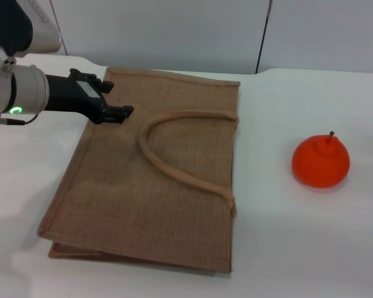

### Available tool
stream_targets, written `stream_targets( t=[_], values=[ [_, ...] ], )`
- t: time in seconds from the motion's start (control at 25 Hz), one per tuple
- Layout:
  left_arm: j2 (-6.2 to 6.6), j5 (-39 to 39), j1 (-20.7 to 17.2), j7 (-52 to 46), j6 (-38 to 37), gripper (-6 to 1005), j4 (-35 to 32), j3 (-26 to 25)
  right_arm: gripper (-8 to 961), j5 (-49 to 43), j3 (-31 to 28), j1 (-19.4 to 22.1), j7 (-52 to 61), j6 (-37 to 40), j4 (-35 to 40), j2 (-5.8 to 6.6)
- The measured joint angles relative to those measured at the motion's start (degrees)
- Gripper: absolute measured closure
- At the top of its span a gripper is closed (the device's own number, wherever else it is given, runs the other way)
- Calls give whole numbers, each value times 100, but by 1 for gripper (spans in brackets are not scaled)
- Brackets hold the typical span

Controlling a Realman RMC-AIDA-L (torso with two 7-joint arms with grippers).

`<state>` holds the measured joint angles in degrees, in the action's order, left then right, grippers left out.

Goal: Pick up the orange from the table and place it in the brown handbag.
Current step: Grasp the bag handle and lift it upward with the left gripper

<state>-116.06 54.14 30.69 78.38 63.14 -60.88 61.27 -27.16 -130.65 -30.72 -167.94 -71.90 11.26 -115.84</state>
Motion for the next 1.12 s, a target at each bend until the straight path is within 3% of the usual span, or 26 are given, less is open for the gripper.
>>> stream_targets(
  t=[0.32, 0.64, 1.12],
  values=[
    [-3, -9, 122, 116, -64, 296, 213, -2, 59, -1, 244, 32, 0, -452, 86, 0],
    [5, -11, 502, 358, -179, 300, 915, -185, 59, 0, 277, 27, -2, -502, 88, 0],
    [-9, -232, 612, 589, -648, 306, 1262, -220, 60, 0, 375, 6, -2, -526, 96, 0]
  ],
)
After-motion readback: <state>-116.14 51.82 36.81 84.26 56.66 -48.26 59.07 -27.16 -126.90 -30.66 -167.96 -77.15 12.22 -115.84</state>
